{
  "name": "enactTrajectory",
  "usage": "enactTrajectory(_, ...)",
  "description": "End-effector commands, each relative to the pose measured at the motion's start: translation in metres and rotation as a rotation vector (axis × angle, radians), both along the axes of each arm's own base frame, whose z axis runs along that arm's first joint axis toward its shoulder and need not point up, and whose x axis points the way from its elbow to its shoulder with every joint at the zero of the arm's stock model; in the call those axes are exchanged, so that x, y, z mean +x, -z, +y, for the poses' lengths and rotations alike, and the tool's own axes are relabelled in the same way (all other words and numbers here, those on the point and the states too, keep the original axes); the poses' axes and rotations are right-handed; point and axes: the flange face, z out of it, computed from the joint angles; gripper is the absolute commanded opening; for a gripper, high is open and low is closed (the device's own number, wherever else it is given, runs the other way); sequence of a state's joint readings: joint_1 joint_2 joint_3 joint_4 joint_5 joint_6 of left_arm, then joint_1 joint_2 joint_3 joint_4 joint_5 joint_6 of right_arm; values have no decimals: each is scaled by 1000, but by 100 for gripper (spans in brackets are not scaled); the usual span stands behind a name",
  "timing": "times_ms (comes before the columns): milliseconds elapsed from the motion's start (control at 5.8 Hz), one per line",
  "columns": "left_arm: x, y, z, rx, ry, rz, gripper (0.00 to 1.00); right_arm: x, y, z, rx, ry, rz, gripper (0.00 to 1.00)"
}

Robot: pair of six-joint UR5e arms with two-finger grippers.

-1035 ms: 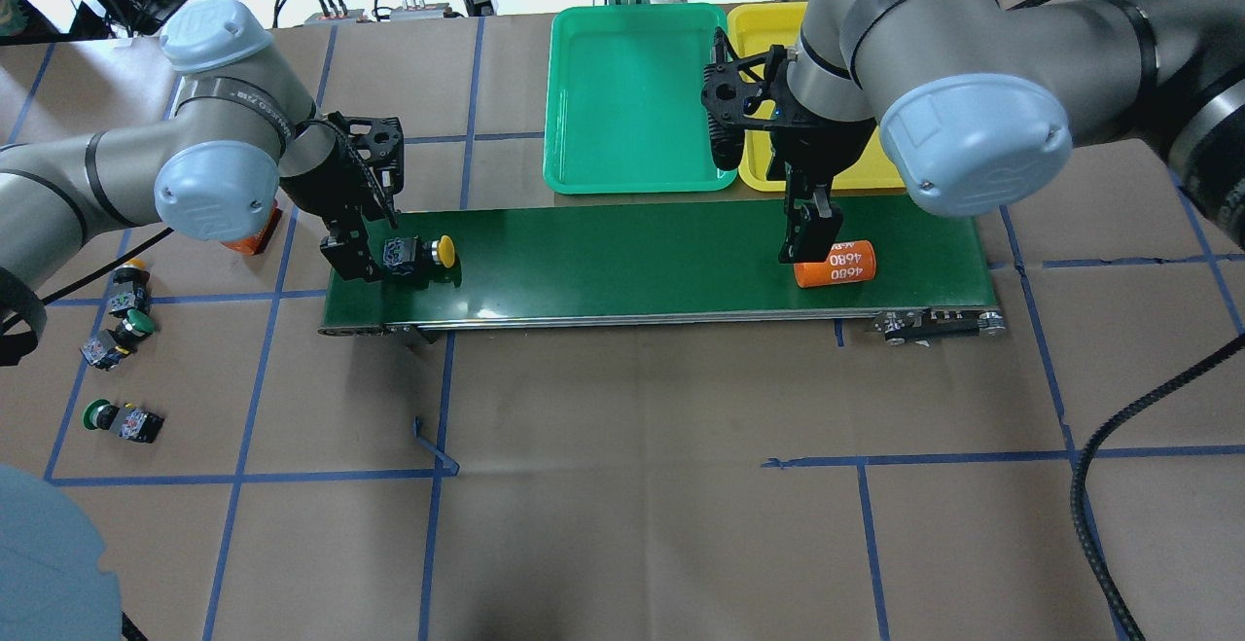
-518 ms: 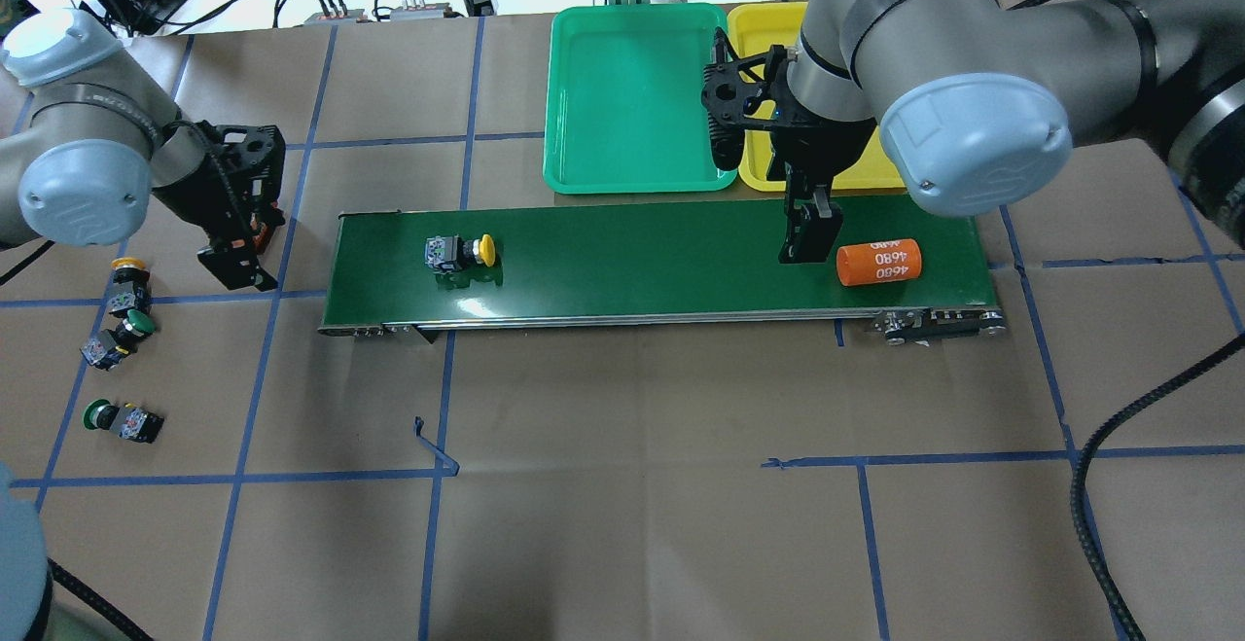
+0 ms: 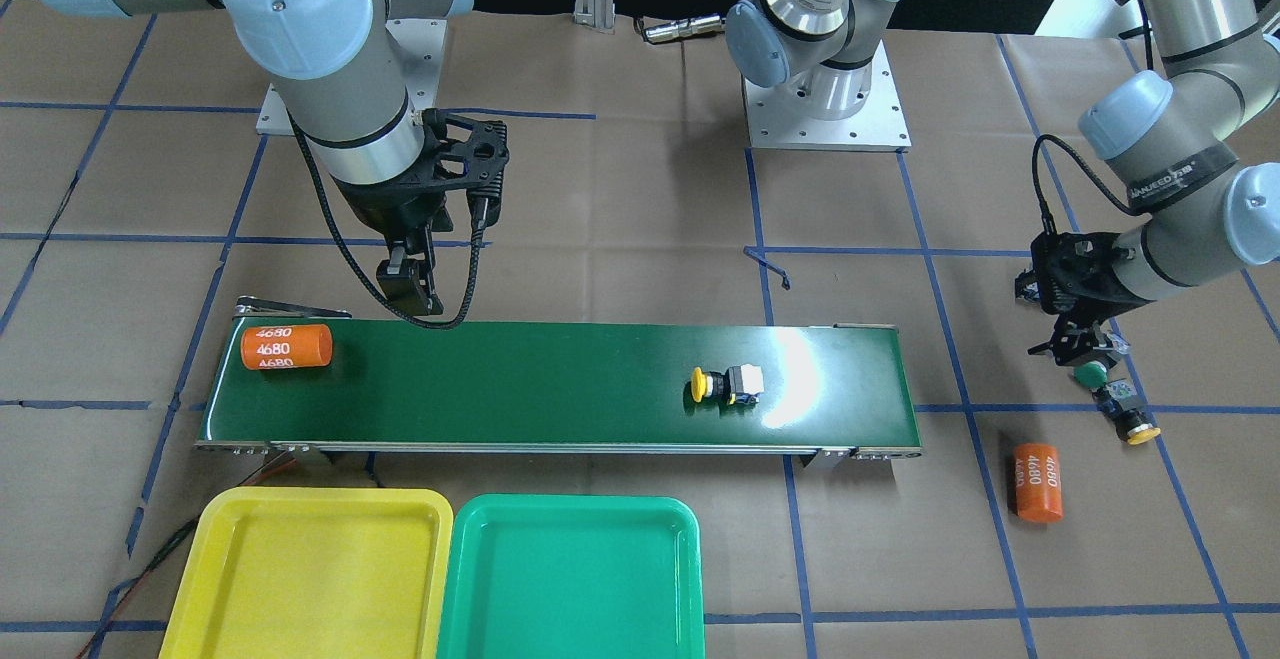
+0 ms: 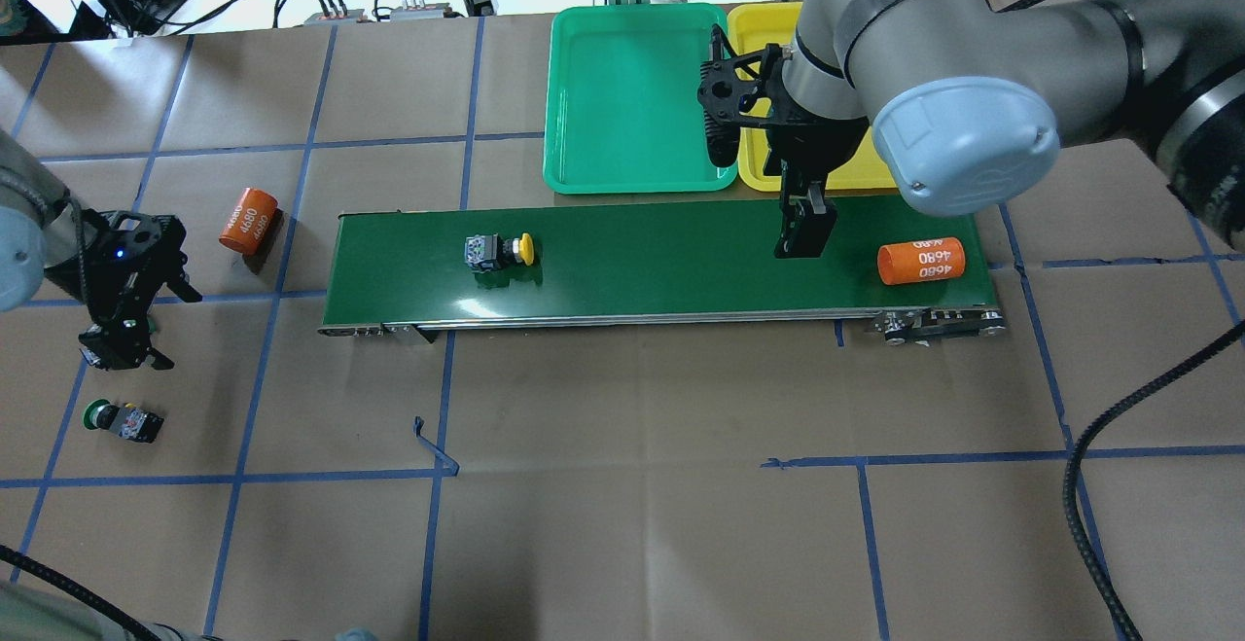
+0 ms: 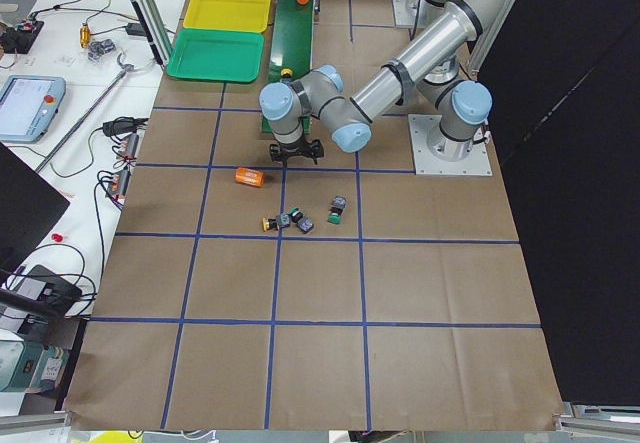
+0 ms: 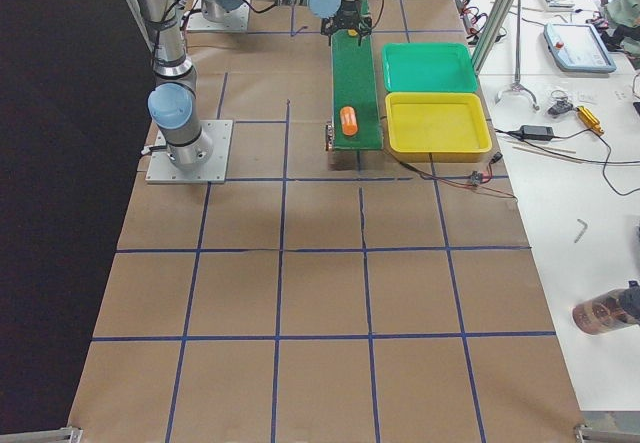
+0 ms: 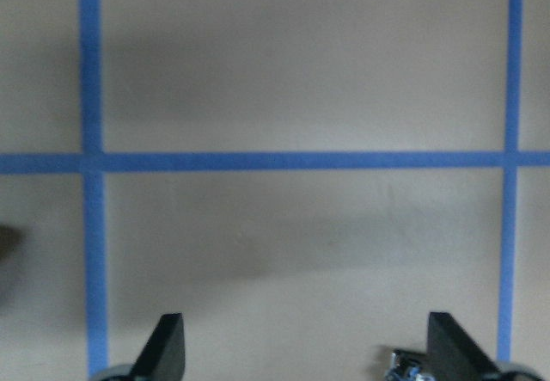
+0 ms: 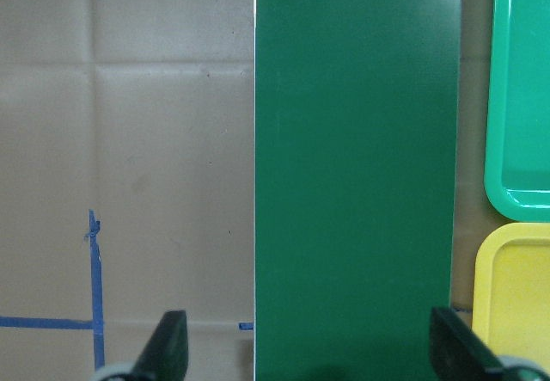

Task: Sort buttons by color to trays
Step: 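Grasp a green-capped button with the left gripper while right lowers to conveyor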

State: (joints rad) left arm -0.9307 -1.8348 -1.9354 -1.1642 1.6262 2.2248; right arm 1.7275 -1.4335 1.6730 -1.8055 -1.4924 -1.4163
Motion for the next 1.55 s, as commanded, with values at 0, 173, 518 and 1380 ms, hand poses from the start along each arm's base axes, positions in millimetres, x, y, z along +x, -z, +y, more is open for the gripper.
enactTrajectory(0, 35, 10, 43, 4, 71, 3, 98, 4, 16, -16, -31, 11, -5, 100)
enactTrajectory(173, 49, 18, 59, 14, 69, 20, 98, 14, 30, -20, -13, 17, -2, 100)
enactTrajectory(518, 58, 34, 62, -21, 89, -4, 98, 59, 48, -20, -61, 19, -16, 100)
enactTrajectory(1380, 62, 49, 60, -37, 130, 2, 47, 134, 135, -17, -44, 45, -10, 100)
